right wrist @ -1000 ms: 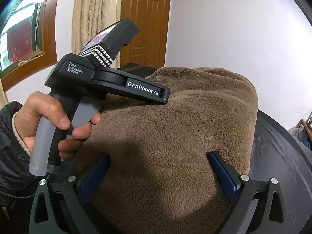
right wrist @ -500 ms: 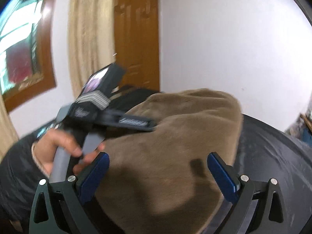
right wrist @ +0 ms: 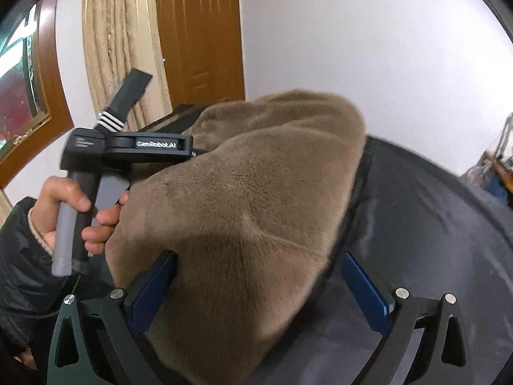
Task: Fold clothes
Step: 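Press and smooth the folded fleece with both open tools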
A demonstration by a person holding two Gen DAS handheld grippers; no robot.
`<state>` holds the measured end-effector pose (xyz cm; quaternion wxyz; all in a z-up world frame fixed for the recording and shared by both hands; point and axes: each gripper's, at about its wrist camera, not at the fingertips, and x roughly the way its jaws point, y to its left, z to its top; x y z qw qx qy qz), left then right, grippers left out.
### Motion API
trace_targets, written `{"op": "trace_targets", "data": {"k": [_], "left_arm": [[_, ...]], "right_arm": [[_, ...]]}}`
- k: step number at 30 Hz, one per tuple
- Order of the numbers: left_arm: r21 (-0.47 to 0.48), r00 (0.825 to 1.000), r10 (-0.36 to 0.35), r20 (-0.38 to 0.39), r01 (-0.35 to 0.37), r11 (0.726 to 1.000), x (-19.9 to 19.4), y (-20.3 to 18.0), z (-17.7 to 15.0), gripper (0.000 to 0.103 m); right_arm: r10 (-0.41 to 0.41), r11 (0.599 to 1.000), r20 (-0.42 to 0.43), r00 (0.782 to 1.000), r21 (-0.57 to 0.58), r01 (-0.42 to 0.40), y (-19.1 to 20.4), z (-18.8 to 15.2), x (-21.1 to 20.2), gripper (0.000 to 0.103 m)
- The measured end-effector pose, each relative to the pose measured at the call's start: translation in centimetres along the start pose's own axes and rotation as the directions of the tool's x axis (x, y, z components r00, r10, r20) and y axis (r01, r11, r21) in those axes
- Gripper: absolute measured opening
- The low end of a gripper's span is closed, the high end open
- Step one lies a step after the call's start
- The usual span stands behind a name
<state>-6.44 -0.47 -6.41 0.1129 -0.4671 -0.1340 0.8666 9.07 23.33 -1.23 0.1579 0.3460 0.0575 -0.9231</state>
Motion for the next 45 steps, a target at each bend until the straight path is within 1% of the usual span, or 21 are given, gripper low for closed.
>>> {"op": "trace_targets", "data": {"k": [3,6,8,11,15,16,18,21,23,25,28,29,30,32,34,35,38,39,42,43,45], "left_arm": [[0.018,1.0,-0.023,0.002,0.022,1.0,-1.3,-0.3,0.4,0.102],[0.068,0.998,-0.051,0.025,0.049,0.997,-3.3,-1.0,0.5,0.102],[0.111,0.997,-0.062,0.05,0.057,0.992,-4.6,-1.6,0.2,0.102],[0.16,0.996,-0.056,0.075,0.043,0.986,-5.6,-1.6,-1.1,0.102],[0.158,0.998,-0.024,0.059,0.015,0.987,-4.0,0.1,-2.5,0.102],[0.15,0.998,-0.025,0.05,0.017,0.989,-3.4,0.6,-2.7,0.102],[0.133,0.999,-0.036,0.04,0.03,0.991,-3.7,-0.1,-3.4,0.103],[0.128,0.999,0.007,0.043,-0.012,0.992,-3.4,0.0,-3.5,0.103],[0.11,1.0,-0.014,0.022,0.012,0.994,-2.7,0.5,-3.4,0.103],[0.098,1.0,-0.026,0.012,0.025,0.995,-2.3,0.8,-3.3,0.103],[0.089,0.999,-0.032,0.013,0.031,0.996,-2.0,1.2,-3.1,0.103],[0.086,0.999,-0.034,0.013,0.033,0.996,-1.9,1.4,-3.0,0.103],[0.082,0.999,-0.037,0.013,0.036,0.996,-1.8,1.5,-2.9,0.103],[0.063,0.999,-0.05,0.005,0.05,0.997,-1.8,1.6,-3.0,0.103],[0.046,0.998,-0.061,-0.002,0.061,0.997,-1.7,1.9,-3.0,0.103],[0.044,0.998,-0.064,-0.004,0.064,0.997,-1.7,2.0,-3.0,0.103],[0.045,0.998,-0.063,-0.003,0.063,0.997,-1.5,2.3,-2.9,0.103],[0.047,0.998,-0.062,-0.002,0.062,0.997,-1.4,2.3,-2.8,0.103],[0.049,0.998,-0.065,-0.005,0.066,0.997,-1.3,2.3,-3.2,0.103],[0.049,0.998,-0.068,-0.007,0.068,0.996,-1.4,2.2,-3.3,0.103],[0.05,0.998,-0.069,-0.008,0.069,0.996,-1.4,2.1,-3.2,0.103]], "right_arm": [[-0.05,0.998,0.03,0.998,-0.023,0.051,-0.1,-1.0,-2.6,0.102],[-0.092,0.994,0.024,0.995,-0.053,0.093,-0.2,-3.3,-5.0,0.102],[-0.117,0.989,-0.004,0.993,-0.094,0.116,0.3,-4.3,-5.7,0.102],[-0.174,0.966,-0.028,0.984,-0.198,0.165,2.3,-5.3,-5.1,0.102],[-0.254,0.925,-0.017,0.967,-0.296,0.238,3.9,-5.2,-2.6,0.102],[-0.285,0.915,-0.003,0.959,-0.3,0.271,4.1,-5.0,-2.1,0.102],[-0.328,0.907,0.013,0.945,-0.276,0.319,3.7,-4.8,-1.9,0.102],[-0.349,0.915,0.015,0.937,-0.212,0.344,2.8,-4.5,-2.3,0.102],[-0.374,0.914,0.007,0.927,-0.167,0.37,1.6,-4.5,-2.7,0.102],[-0.37,0.922,-0.024,0.929,-0.131,0.364,0.9,-4.6,-1.9,0.102],[-0.338,0.939,-0.075,0.938,-0.09,0.331,-0.5,-5.4,-2.8,0.102],[-0.332,0.942,-0.08,0.94,-0.087,0.325,-0.3,-6.0,-3.7,0.102],[-0.319,0.946,-0.083,0.944,-0.084,0.312,-0.4,-5.8,-3.7,0.102],[-0.256,0.966,-0.064,0.965,-0.051,0.253,-0.5,-5.2,-4.4,0.102],[-0.201,0.979,-0.015,0.979,0.017,0.201,-1.1,-4.3,-6.0,0.102],[-0.197,0.98,0.006,0.98,0.045,0.196,-1.4,-3.6,-6.4,0.102],[-0.237,0.965,0.06,0.97,0.127,0.228,-2.8,-1.5,-6.9,0.102],[-0.252,0.959,0.057,0.966,0.149,0.241,-3.4,-1.0,-6.4,0.102],[-0.235,0.953,-0.019,0.972,0.194,0.234,-4.7,-0.2,-3.3,0.102],[-0.229,0.953,-0.058,0.972,0.189,0.236,-4.7,-0.5,-2.0,0.102],[-0.21,0.958,-0.091,0.974,0.182,0.223,-4.4,-1.5,-1.2,0.102]]}}
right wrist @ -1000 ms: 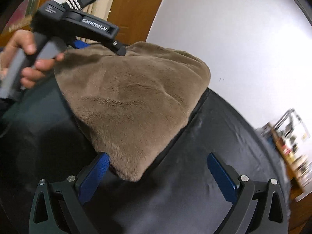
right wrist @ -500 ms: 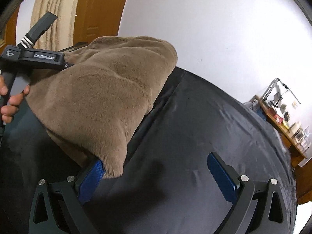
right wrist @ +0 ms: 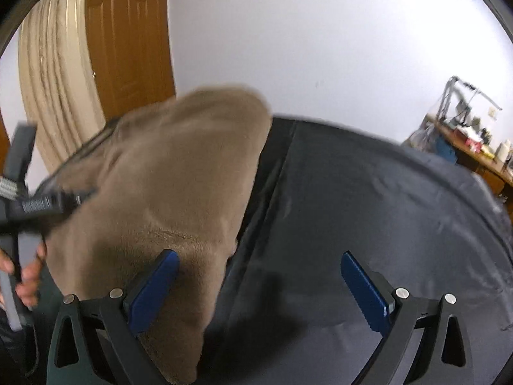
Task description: Fold clothes
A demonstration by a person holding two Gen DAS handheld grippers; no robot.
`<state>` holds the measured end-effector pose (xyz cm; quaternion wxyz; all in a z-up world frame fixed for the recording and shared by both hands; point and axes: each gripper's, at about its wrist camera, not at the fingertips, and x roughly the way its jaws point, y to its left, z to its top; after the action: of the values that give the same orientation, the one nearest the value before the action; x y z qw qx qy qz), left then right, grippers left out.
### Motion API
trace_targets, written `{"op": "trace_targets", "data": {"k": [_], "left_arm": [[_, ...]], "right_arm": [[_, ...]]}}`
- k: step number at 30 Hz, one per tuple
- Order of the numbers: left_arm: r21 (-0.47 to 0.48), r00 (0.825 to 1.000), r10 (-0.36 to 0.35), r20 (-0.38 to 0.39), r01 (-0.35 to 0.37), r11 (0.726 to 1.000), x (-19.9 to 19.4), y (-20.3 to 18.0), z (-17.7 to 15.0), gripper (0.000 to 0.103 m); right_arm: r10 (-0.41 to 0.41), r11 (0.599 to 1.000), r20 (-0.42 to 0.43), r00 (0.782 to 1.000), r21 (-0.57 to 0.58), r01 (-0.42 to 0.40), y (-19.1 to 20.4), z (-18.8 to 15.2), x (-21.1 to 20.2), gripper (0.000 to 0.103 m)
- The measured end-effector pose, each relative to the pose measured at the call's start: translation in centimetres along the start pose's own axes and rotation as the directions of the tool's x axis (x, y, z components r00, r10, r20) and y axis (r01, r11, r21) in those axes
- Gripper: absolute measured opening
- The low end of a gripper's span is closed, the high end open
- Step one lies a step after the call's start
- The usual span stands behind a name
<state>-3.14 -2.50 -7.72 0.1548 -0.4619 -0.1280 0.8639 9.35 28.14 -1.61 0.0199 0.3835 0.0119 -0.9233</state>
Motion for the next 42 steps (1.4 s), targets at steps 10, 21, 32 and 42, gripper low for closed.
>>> {"op": "trace_targets", "data": {"k": [10,21,32,42], "left_arm": [[-0.007,1.0,-0.005,0.001,0.005,1.0,0.5,0.5,0.6,0.103],[-0.017,1.0,-0.011,-0.001,0.011,1.0,0.5,1.1,-0.1,0.103],[-0.022,1.0,-0.012,-0.006,0.012,1.0,1.5,0.1,0.4,0.103],[-0.017,1.0,0.001,-0.005,-0.001,1.0,2.7,-1.4,2.0,0.103]], "right_arm": [[-0.069,0.99,-0.038,0.997,-0.125,0.063,1.7,-3.6,-0.9,0.102],[-0.081,0.988,-0.067,0.994,-0.139,0.071,2.2,-4.0,-0.6,0.102],[0.083,0.995,0.027,0.996,-0.064,-0.081,0.5,-0.6,-3.6,0.102],[0.212,0.975,0.082,0.974,-0.08,-0.206,1.5,9.7,-3.9,0.102]]}}
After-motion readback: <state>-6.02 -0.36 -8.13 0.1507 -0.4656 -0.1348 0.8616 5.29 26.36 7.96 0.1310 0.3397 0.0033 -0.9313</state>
